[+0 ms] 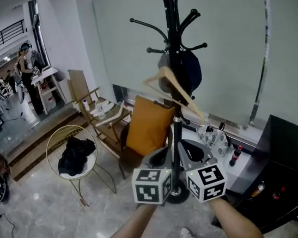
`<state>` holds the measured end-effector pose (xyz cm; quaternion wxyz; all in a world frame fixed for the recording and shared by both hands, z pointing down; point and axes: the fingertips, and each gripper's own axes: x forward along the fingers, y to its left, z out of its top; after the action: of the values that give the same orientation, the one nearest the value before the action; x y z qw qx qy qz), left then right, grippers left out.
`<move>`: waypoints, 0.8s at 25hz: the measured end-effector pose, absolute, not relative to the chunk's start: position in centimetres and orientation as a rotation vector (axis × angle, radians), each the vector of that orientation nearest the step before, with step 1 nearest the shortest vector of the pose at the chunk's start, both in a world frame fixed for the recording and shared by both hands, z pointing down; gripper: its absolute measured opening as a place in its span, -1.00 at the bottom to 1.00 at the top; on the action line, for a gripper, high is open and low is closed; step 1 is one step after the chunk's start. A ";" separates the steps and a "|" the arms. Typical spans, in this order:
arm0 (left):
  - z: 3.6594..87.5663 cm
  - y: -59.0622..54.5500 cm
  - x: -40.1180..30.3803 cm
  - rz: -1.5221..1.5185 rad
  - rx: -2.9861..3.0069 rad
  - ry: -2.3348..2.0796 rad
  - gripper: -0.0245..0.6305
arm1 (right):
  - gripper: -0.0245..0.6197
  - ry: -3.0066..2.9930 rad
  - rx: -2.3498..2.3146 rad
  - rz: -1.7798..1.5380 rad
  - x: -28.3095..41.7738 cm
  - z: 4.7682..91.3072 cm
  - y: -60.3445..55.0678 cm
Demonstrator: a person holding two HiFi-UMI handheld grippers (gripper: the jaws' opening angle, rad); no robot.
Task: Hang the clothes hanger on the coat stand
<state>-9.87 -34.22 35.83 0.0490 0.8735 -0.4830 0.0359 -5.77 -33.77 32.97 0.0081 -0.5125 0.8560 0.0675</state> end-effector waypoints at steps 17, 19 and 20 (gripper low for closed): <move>37.4 -31.5 -13.7 0.153 2.611 -1.561 -0.91 | -0.92 2.800 -1.444 0.086 -10.7 35.2 -30.5; 37.7 -31.3 -13.7 0.166 2.606 -1.554 -0.91 | -0.92 2.803 -1.444 0.078 -10.7 35.2 -30.3; 37.9 -31.2 -13.7 0.168 2.603 -1.551 -0.91 | -0.92 2.804 -1.446 0.075 -10.7 35.3 -30.2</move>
<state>-13.71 -31.23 37.88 0.0535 0.8565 -0.5103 0.0553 -10.67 -30.18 35.33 -0.0071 -0.4582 0.8885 0.0237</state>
